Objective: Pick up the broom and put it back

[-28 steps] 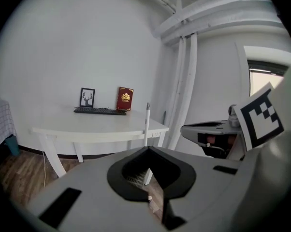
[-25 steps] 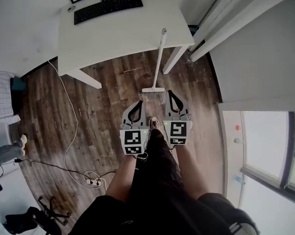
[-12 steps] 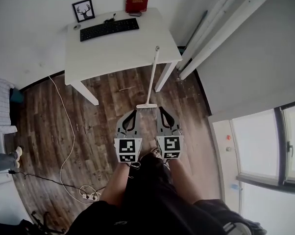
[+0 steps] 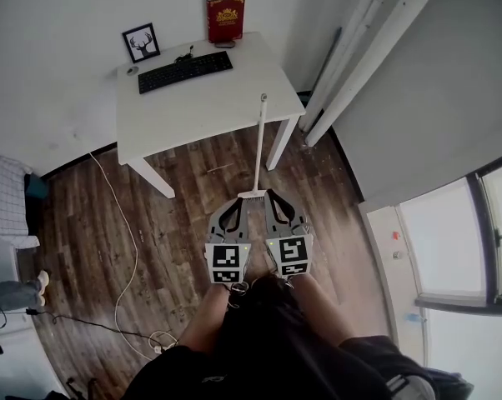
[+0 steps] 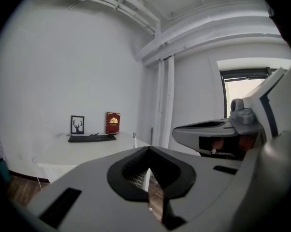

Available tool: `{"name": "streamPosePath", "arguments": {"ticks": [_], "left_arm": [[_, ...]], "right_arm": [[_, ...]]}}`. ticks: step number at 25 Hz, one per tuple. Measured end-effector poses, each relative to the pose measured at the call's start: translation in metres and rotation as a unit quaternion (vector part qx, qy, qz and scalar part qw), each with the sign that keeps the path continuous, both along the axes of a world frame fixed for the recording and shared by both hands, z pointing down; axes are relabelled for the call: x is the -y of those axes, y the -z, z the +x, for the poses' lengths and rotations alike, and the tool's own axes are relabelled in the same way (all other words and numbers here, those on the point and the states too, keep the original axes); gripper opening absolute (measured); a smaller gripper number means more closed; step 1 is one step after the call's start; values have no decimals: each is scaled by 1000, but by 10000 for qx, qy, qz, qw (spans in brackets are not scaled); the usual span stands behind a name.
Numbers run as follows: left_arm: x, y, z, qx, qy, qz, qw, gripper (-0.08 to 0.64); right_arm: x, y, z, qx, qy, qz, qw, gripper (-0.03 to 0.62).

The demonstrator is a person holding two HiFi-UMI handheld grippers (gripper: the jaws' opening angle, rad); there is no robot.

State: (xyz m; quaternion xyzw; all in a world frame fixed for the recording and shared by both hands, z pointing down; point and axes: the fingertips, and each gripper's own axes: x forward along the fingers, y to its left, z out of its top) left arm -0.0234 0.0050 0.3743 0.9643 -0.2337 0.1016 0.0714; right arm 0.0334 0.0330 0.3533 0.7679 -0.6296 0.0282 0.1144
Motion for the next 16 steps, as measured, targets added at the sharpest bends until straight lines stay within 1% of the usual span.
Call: {"name": "streamPosePath", "arguments": {"ticks": [4,8,16], "left_arm": [[-4,4,4,-26,-101,30,9999,0],[-5,5,6,-20,-93,47,9999,0],[-15,10,19,-16,-156,121,9998,0]], "right_arm": [[1,5,2,30,37,46,10000,21],[-1,10,3,0,96,56,9999,21],[-11,12,17,-45,60,76,9999,21]]}}
